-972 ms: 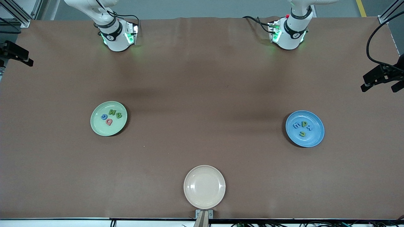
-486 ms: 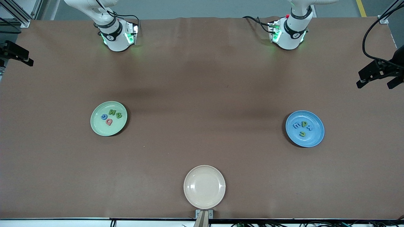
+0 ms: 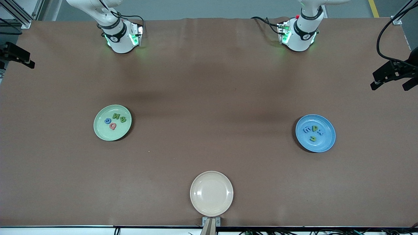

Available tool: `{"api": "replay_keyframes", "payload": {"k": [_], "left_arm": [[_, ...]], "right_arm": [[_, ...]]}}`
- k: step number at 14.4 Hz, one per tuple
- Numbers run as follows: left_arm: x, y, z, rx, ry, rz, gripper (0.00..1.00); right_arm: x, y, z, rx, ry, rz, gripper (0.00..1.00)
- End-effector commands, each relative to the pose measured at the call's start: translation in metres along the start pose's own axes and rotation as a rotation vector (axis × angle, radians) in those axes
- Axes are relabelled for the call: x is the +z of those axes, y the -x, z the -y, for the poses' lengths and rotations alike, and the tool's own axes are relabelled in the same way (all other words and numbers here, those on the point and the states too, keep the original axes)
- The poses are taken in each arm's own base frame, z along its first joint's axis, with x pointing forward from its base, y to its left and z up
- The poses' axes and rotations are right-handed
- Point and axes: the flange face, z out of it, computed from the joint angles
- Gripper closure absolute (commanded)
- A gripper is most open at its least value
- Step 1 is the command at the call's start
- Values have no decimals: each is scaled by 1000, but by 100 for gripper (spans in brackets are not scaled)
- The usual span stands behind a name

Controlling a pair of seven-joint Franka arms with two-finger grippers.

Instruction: Sort upper and lower case letters into plates

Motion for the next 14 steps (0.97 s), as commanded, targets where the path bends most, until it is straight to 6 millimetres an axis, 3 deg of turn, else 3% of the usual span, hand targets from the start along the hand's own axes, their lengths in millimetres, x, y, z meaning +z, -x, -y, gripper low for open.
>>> {"api": "replay_keyframes", "payload": {"k": [1,12,14], "left_arm": [[-5,-3,0,-3,4,2,0],[-5,-2,0,-11,10,3,0],[-5,-2,-2,-90,15,7,0]], "right_arm": [[0,3,2,0,-12,3,0],[0,3,1,1,-10,3,0],[0,3,1,1,-10,3,0]]}}
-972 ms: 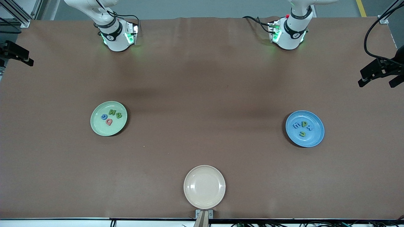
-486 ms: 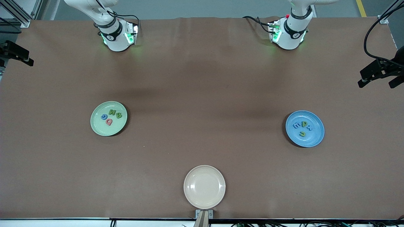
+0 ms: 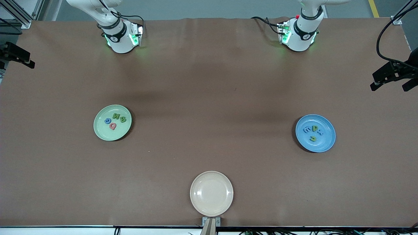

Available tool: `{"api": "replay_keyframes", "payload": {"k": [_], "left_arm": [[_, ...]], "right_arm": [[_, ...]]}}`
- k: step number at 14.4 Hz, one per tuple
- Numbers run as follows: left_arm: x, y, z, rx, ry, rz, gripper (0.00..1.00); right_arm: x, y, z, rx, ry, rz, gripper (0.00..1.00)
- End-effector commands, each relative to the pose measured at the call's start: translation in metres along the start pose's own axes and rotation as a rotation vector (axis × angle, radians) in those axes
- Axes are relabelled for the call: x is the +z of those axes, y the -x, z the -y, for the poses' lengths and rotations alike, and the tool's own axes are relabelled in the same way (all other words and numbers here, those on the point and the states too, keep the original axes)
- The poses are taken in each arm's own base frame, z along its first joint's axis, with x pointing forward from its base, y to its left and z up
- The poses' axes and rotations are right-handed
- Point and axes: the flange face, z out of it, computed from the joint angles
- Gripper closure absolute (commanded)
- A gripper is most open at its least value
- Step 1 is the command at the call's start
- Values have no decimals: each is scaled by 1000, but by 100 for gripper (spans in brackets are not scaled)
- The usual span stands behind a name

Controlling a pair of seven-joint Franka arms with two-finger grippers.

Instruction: Sort upper and lower case letters into plates

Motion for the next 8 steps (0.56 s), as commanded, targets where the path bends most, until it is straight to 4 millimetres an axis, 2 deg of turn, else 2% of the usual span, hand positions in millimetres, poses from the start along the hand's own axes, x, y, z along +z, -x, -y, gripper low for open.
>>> {"api": "replay_keyframes", "payload": {"k": [1,8], "left_arm": [[-6,-1,-4,-75,14,6,0],[-6,-1,-1,-67,12,5,0]], "right_arm": [[0,3,1,1,-10,3,0],[0,3,1,1,-10,3,0]]}}
